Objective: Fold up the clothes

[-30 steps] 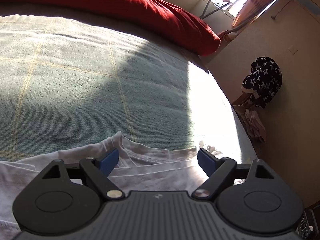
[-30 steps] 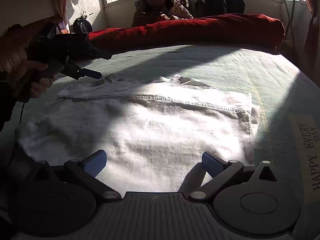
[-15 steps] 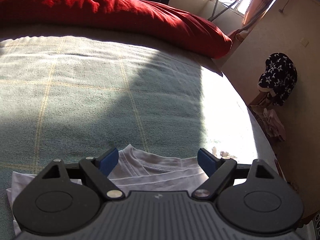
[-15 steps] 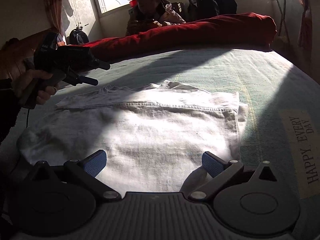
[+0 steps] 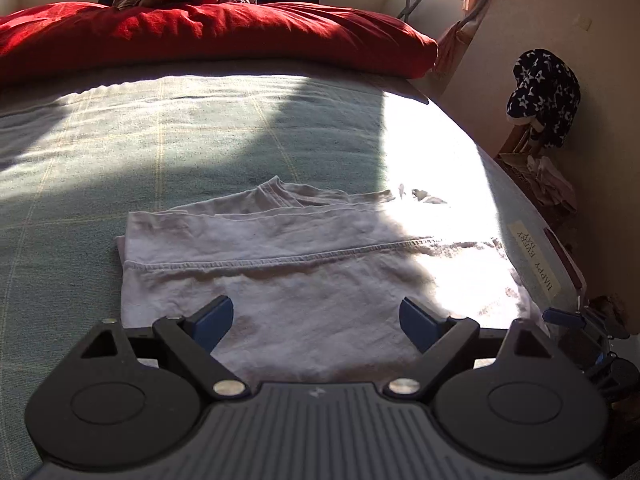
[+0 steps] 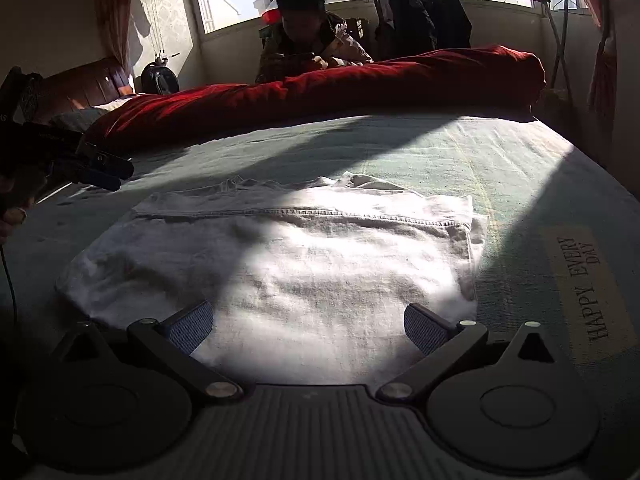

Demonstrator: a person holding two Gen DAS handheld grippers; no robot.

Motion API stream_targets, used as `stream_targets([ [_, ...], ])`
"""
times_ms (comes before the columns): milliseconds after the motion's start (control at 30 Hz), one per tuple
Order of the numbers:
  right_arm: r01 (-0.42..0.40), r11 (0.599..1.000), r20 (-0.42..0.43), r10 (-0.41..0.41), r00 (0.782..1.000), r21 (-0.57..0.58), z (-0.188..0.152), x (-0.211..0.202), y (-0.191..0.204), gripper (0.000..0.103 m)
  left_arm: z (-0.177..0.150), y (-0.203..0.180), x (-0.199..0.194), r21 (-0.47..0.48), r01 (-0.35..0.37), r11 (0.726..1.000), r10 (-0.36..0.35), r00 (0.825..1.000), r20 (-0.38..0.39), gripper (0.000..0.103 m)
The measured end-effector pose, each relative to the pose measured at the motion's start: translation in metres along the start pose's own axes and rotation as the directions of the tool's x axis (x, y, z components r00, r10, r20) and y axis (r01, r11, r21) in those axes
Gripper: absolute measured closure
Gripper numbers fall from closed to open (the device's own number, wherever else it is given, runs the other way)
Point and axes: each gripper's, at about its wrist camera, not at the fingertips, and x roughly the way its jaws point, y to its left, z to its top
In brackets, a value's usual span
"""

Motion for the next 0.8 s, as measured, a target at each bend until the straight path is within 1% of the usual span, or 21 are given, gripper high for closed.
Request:
stream_targets([
  [100,-0.006,1.0,-0.002,0.006,1.0,-0.011,-0.004,-0.006,0.01,0.0,-0.039,0.013,0.001,-0.068,0.034,0.997,-0.036,0.999,-0.039,0.013],
  [133,-0.008,1.0,-0.003,0.008,1.0,-0.018,-0.005,-0.008,0.014,0.0,-0.052,0.018,0.003,-0.087,0.033,0.996,-0.038,0.998,-0.054,0.013],
  [167,-0.007,1.0,-0.004,0.006,1.0,-0.025,-0.006,-0.01,0.017,0.0,-0.063,0.022,0.004,-0.104,0.01,0.995,-0.017,0.998,-0.065,0.013],
  [200,-0.002,0.999,-0.004,0.002,1.0,-0.032,-0.006,-0.012,0.02,0.0,-0.071,0.025,0.002,-0.117,-0.008,0.993,0.0,0.998,-0.067,0.013],
  [267,0.007,0.999,-0.005,-0.007,1.0,-0.048,-0.007,-0.016,0.024,0.0,-0.084,0.028,-0.012,-0.133,0.0,0.991,-0.005,0.999,-0.034,0.013],
  [333,0.01,0.999,-0.009,-0.01,1.0,-0.046,-0.008,-0.017,0.026,0.0,-0.086,0.031,-0.031,-0.126,0.012,0.992,-0.009,1.0,0.022,0.013],
  [400,0.011,0.999,-0.015,-0.011,1.0,-0.041,-0.009,-0.018,0.026,0.0,-0.08,0.036,-0.048,-0.101,0.012,0.995,-0.003,0.996,0.085,0.012],
  [467,0.012,0.999,-0.021,-0.012,1.0,-0.036,-0.01,-0.018,0.027,0.0,-0.075,0.051,-0.055,-0.102,0.027,0.994,-0.014,0.992,0.123,0.011],
  [533,0.013,0.999,-0.026,-0.014,1.0,-0.03,-0.011,-0.018,0.028,0.0,-0.074,0.071,-0.051,-0.148,0.058,0.987,-0.04,0.991,0.124,0.011],
  [633,0.026,0.999,-0.031,-0.028,0.999,-0.043,-0.011,-0.019,0.033,0.0,-0.08,0.097,-0.037,-0.223,0.081,0.971,-0.059,0.993,0.106,0.011],
  [700,0.039,0.998,-0.032,-0.04,0.999,-0.05,-0.008,-0.02,0.035,0.0,-0.082,0.099,-0.036,-0.225,0.13,0.966,-0.106,0.988,0.117,0.011],
  [800,0.054,0.997,-0.034,-0.056,0.998,-0.054,-0.004,-0.02,0.038,0.0,-0.085,0.102,-0.033,-0.227,0.203,0.952,-0.176,0.975,0.132,0.011],
])
